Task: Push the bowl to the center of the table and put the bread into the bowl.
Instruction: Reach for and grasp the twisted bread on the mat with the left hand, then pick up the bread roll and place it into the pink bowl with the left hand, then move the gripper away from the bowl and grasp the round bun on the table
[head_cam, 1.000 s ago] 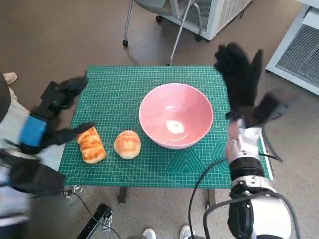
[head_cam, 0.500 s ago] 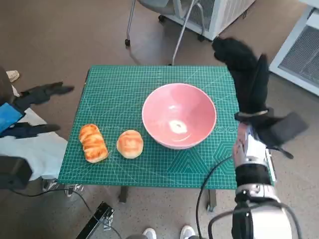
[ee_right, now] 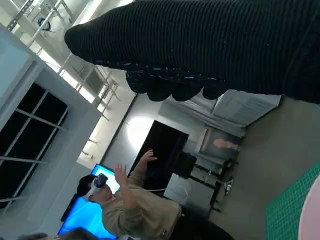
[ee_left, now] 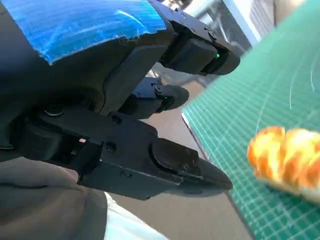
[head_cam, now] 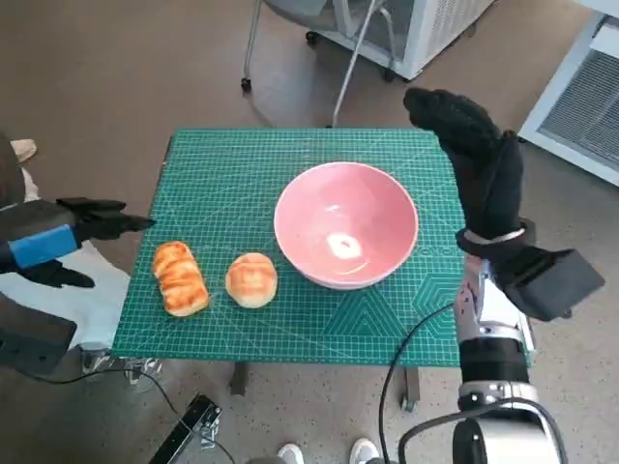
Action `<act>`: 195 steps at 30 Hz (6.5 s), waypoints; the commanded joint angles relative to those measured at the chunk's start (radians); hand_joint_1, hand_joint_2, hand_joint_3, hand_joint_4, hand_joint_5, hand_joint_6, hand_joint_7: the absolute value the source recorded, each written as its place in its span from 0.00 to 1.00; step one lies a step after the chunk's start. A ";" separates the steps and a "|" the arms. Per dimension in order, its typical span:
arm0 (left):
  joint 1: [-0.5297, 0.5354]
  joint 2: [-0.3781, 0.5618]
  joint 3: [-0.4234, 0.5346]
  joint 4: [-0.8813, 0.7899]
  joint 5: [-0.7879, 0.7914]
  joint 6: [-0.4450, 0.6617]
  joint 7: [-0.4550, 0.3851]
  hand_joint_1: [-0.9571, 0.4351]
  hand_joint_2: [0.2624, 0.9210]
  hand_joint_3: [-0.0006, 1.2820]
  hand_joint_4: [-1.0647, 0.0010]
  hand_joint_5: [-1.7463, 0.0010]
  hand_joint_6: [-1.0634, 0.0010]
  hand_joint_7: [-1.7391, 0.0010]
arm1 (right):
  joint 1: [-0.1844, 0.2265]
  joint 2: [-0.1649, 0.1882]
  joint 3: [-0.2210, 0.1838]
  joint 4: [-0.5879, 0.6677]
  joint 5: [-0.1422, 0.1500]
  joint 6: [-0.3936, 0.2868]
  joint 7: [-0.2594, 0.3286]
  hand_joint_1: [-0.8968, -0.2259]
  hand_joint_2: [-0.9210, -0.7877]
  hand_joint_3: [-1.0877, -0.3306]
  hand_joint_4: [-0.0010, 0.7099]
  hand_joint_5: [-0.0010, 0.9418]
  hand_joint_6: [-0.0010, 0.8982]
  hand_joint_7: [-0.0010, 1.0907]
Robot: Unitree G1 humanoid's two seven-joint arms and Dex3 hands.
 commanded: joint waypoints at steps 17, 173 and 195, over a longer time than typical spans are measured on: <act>-0.177 -0.103 -0.227 0.213 0.163 -0.080 0.175 0.55 0.77 0.01 0.78 1.00 0.64 0.99 | 0.077 0.001 0.031 -0.069 0.014 0.045 -0.008 0.34 0.00 0.41 0.48 0.03 0.01 0.74; -0.705 -0.896 -0.467 0.722 -0.044 0.273 0.101 0.47 1.00 0.12 0.83 0.93 0.82 0.76 | 0.183 -0.030 -0.004 -0.199 0.092 0.109 0.023 0.36 0.00 0.45 0.50 0.05 0.00 0.74; -0.655 -0.711 -0.345 0.553 -0.218 0.083 -0.058 0.40 0.90 0.01 0.66 0.96 0.69 0.83 | 0.184 -0.014 0.010 -0.203 0.103 0.128 0.011 0.35 0.00 0.45 0.51 0.05 0.01 0.76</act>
